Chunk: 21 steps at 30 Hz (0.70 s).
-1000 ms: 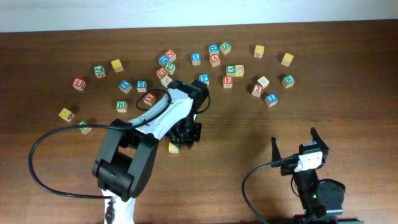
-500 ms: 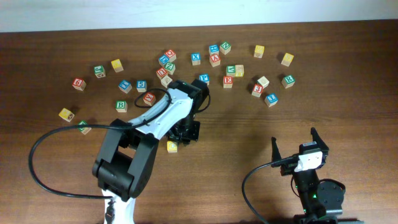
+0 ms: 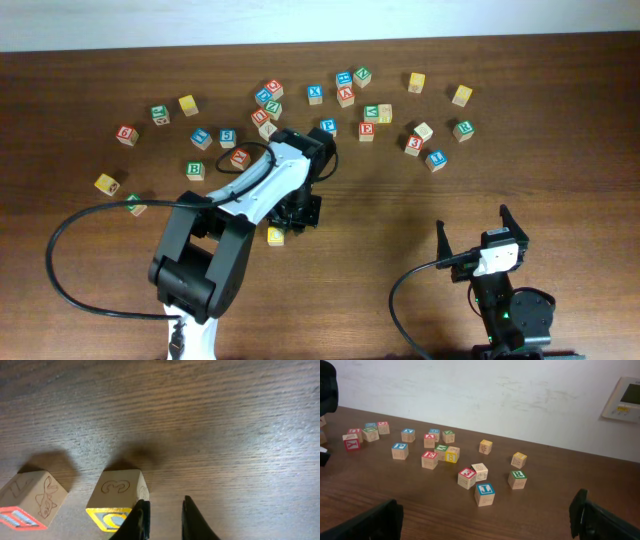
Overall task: Spell out ICRA
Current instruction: 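Lower the C block beside the I block and open the left gripper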
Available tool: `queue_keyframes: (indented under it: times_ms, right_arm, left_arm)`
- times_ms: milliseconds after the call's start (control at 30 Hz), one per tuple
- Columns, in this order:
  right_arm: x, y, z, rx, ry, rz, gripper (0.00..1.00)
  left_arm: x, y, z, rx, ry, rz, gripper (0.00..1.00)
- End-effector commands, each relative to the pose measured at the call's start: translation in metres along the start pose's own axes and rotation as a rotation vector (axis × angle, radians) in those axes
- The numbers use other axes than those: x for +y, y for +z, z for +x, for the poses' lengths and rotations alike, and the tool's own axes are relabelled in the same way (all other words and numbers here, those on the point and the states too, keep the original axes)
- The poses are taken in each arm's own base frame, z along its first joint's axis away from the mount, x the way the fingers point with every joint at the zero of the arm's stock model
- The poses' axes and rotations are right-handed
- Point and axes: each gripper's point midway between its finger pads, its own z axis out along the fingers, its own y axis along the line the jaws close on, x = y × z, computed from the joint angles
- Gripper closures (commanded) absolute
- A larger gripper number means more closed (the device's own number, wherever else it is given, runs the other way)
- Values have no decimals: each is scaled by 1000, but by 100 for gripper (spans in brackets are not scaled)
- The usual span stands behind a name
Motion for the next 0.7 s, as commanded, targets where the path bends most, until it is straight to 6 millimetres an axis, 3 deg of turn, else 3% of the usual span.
queue_keyframes:
  times_ms: [0,200,367,667]
  right_arm:
    - [-3,0,3,6,4,13,2]
    - [-3,0,3,6,4,13,2]
    - [-3,0,3,6,4,13,2]
    - [-2,0,3,6,4,13,2]
  left_arm:
    - [2,-6,4,-7,17,-9,88]
    - [2,-6,3,-10,17,-14,89]
    - [17,-7,-1,-35,16,-94,90]
    - [14,-6,0,-30,17,-78,93]
